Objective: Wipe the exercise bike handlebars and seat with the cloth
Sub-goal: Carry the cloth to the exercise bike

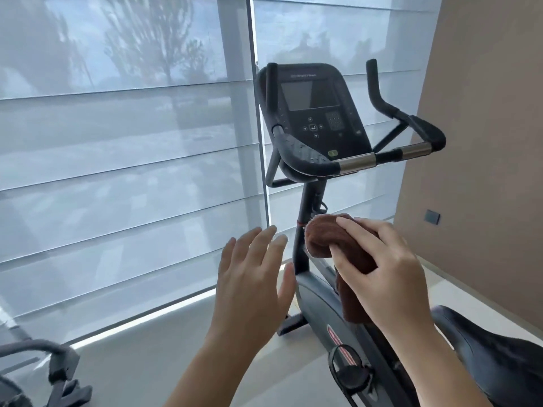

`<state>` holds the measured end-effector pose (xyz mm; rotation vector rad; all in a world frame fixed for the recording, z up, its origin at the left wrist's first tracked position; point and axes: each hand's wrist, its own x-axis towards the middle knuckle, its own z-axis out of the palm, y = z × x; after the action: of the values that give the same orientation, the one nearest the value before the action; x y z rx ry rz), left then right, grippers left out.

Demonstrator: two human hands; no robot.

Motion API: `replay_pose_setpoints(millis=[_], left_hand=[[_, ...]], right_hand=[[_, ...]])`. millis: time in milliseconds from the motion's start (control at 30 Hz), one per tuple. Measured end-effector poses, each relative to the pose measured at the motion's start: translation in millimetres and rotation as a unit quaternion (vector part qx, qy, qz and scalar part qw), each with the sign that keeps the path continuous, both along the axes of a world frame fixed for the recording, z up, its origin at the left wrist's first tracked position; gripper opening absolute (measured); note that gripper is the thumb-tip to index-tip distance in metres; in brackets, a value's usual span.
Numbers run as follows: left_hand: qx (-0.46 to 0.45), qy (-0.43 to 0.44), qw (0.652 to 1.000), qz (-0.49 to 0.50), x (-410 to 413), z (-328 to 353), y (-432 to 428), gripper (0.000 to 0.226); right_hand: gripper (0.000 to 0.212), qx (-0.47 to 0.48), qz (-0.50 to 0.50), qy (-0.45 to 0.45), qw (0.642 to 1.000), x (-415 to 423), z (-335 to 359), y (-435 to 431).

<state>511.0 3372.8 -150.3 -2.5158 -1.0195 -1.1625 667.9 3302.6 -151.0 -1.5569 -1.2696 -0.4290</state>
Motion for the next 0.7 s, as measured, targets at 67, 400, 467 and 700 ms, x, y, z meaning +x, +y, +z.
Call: replay_pose_setpoints(millis=[67,400,467,700], left_hand=[[-0.011,-0.003,1.0,-0.004,11.6,5.0,34.3,0.036],[-0.007,-0.013,0.998,-0.06,50.8,15.6,179.3,0.039],[0.008,-0.012,0.997,-0.079,56.6,22.2,214.9,0.038],[0.05,-0.021,0.987,-0.154,70.4,57.9,337.8,0.036]], right_hand=[[0.04,-0.003,0.012,0.006,1.0,8.5,6.8,34.0],[0.042,0.015,-0.017,-0.042,0.999,47.0,28.9,151.3],[0.041,0.022,-0.03,-0.051,0.998,48.3,39.3,178.4],[0.038,0.033,-0.088,-0.073,0.993,40.8,81.1,275.1]])
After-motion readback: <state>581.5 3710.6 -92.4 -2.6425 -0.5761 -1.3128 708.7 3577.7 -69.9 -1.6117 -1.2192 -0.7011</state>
